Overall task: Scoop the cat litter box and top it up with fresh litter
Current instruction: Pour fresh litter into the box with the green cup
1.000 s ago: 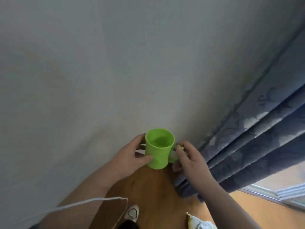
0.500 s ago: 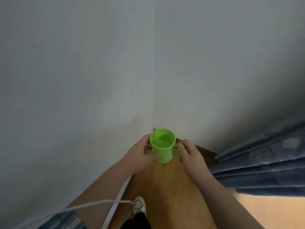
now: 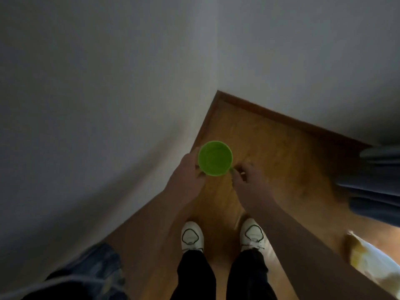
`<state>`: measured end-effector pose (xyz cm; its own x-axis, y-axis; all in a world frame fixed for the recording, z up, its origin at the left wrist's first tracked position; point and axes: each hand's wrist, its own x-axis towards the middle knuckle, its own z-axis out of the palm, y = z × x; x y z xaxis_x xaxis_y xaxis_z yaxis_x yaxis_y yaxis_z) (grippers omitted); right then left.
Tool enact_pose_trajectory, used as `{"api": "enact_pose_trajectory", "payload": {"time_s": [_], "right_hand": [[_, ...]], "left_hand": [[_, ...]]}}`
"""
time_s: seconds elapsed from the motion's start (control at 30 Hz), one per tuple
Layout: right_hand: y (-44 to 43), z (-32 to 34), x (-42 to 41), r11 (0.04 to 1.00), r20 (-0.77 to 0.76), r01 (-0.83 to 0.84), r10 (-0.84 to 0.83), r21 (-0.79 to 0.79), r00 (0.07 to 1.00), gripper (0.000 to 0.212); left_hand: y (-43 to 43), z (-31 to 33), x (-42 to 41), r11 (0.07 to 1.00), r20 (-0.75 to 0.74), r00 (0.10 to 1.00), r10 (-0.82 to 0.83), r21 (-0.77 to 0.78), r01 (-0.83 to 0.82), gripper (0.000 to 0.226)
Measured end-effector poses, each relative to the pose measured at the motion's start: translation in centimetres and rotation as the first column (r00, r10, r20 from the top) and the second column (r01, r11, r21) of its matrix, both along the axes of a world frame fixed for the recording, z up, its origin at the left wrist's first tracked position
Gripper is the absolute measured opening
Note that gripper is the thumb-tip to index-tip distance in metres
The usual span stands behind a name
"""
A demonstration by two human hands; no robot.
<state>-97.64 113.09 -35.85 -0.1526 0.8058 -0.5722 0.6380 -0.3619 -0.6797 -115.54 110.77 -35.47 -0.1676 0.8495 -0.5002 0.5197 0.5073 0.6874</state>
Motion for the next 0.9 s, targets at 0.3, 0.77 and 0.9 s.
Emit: {"api": "enact_pose_trajectory", "payload": {"time_s": [0.3, 0.77, 0.9], "right_hand": [[2.0, -29.9, -2.2, 0.988, 0.062, -0.130, 0.136, -0.088, 0.989, 0.016], [2.5, -31.3, -2.6, 0.954, 0.167, -0.130, 0.179, -0.271, 0.970, 0.051], [2.2, -21.9, -1.0, 0.965, 0.181, -0.103, 0.149, -0.240, 0.972, 0.050]], "left_hand": [[1.4, -28.2, -0.5, 0.977, -0.021, 0.991, 0.132, -0.166, -0.133, 0.055], [-0.7, -26.0, -1.4, 0.911, -0.046, 0.997, 0.066, -0.404, -0.079, 0.072], [-1.2, -17.1, -0.7, 0.924, -0.094, 0.995, -0.043, -0.382, 0.004, 0.068]]}}
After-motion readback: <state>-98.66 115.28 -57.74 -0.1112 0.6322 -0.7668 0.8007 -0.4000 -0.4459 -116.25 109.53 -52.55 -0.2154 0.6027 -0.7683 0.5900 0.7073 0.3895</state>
